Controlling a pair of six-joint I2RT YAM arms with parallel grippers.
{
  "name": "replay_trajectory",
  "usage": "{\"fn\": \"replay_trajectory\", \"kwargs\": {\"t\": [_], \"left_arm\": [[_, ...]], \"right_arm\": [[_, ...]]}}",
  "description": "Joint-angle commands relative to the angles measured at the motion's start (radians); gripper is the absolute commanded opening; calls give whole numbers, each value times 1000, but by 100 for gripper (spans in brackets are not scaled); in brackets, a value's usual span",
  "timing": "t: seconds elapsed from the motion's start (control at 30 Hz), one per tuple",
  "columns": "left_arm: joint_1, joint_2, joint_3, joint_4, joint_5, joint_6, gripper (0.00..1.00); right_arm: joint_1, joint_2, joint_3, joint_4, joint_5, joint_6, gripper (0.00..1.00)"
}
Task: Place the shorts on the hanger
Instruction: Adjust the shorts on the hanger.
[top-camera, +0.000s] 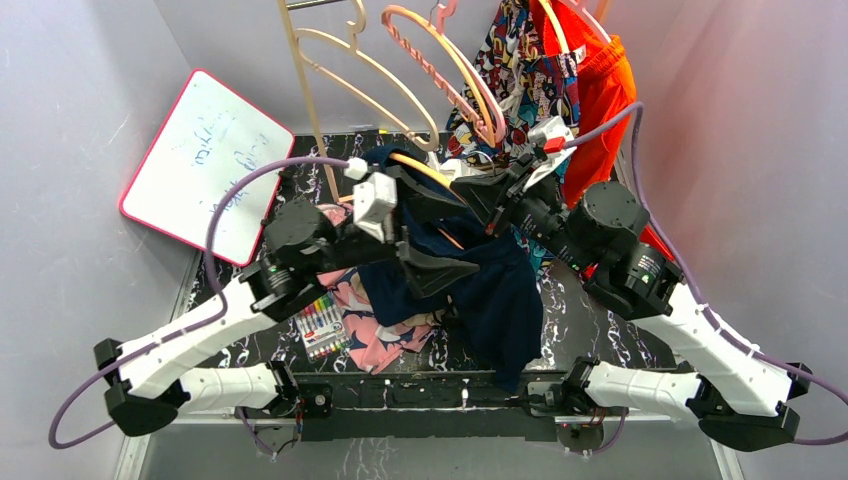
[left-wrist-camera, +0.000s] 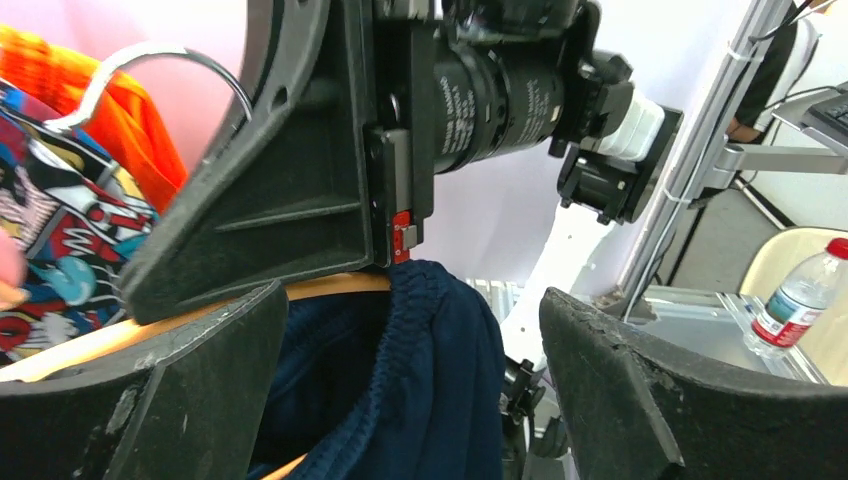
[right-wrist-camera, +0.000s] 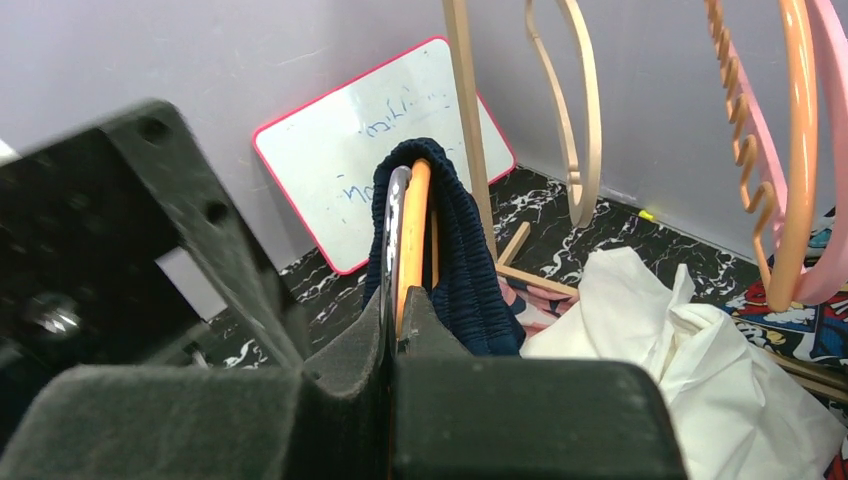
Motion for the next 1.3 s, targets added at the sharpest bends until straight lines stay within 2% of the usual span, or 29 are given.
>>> {"fn": "replay_trajectory", "kwargs": {"t": [0.0, 0.33, 0.63, 0.73, 0.8, 1.1, 1.27], "left_arm": [[0, 44, 11, 159, 104, -50, 93], [-1, 100, -14, 155, 128, -48, 82], [-9, 154, -20, 159, 164, -52, 51], [-15, 160, -24, 189, 178, -67, 38], [-19, 163, -28, 211, 169, -82, 35], [-61, 198, -30, 234, 169, -109, 8], [-88, 223, -17, 205, 176, -94, 0]], "right_arm": [[2, -32, 54, 216, -3, 30, 0], [2, -41, 40, 242, 3, 33, 0], [2, -50, 17, 264, 20, 27, 0], [2, -53, 12, 268, 23, 25, 0], [1, -57, 4, 271, 26, 22, 0], [2, -51, -5, 283, 16, 23, 0], [1, -45, -5, 285, 9, 27, 0]]}}
